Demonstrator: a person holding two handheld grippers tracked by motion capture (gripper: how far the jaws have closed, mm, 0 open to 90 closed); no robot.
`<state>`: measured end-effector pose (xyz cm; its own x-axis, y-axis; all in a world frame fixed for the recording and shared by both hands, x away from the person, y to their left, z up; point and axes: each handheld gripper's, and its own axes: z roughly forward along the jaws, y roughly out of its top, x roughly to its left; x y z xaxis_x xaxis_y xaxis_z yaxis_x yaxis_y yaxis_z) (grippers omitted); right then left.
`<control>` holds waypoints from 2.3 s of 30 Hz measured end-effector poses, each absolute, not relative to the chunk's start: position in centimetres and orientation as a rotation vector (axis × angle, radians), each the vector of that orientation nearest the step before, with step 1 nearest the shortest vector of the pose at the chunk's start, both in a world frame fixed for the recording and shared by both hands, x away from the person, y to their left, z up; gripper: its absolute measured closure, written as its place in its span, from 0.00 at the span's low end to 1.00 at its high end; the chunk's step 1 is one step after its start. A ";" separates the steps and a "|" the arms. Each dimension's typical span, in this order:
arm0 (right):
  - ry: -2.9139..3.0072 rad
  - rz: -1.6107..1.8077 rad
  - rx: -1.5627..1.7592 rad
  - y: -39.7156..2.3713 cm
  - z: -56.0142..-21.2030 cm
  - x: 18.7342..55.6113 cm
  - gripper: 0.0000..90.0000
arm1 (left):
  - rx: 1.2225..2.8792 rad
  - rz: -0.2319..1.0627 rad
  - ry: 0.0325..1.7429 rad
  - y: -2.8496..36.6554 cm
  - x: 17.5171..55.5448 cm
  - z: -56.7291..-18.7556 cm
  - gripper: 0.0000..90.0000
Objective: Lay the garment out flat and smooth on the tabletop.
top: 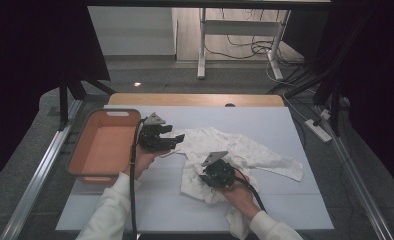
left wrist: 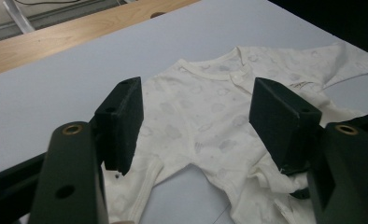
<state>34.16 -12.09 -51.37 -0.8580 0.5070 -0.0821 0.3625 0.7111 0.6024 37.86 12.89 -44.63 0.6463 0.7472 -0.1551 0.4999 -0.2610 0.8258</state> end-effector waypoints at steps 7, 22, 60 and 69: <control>2.669 1.047 0.665 -12.9 -48.8 33.1 0.82 | 1.926 0.336 0.980 13.0 37.9 -44.6 0.39; 2.824 1.215 0.433 -12.3 -47.7 26.3 0.81 | 1.921 0.338 0.982 13.2 37.8 -44.5 0.39; 2.916 0.952 0.426 -14.0 -51.4 23.6 0.57 | 1.918 0.341 0.978 13.2 37.7 -44.4 0.39; 2.864 1.005 0.511 -16.2 -50.1 23.2 0.58 | 1.919 0.340 0.978 13.1 37.7 -44.4 0.39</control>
<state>23.24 -16.16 -50.08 -0.9429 0.3295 0.0487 0.2877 0.7321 0.6175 37.69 13.14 -44.42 0.6452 0.7488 -0.1515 0.4929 -0.2565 0.8314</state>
